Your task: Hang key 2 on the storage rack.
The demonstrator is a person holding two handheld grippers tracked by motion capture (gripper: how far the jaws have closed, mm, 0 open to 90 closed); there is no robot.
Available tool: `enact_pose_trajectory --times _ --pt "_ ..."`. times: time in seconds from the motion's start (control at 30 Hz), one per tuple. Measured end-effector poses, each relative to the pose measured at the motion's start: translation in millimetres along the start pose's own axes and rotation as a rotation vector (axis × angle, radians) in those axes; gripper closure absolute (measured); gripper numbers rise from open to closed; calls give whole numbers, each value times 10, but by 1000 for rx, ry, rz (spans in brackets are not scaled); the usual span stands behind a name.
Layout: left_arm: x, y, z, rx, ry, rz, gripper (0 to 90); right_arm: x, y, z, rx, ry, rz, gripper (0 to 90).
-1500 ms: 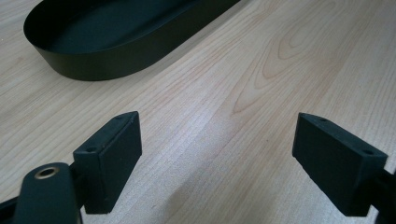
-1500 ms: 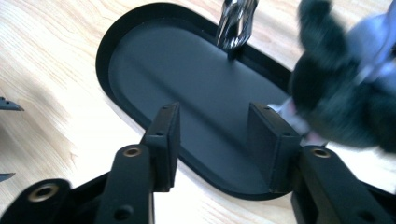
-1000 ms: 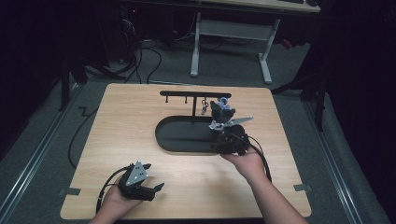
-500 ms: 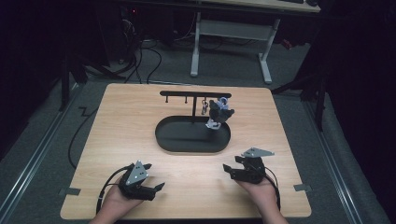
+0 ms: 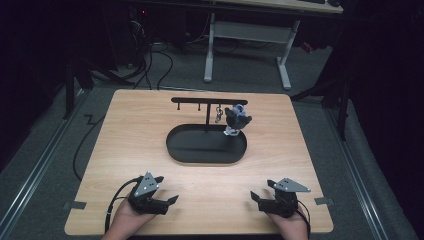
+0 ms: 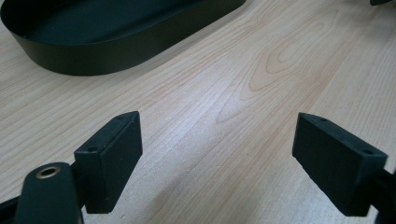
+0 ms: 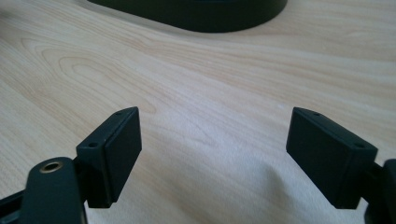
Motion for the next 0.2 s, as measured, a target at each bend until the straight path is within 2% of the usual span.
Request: enact_pose_trajectory --times 0.1,0.2 --pt "-10 -9 -12 0 1 -4 166 45 -23 44 -1 2 -25 176" --pt "-12 -28 -42 0 5 0 166 45 -55 69 7 -6 -30 175"
Point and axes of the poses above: each handheld gripper's, and its own axes: z roughly forward along the jaws, x roughly out of its top, y roughly to its right, the point moved 1 cm from there along z, roughly forward along the jaws, and after that the axes turned 15 degrees about -z, right-handed, at the moved point
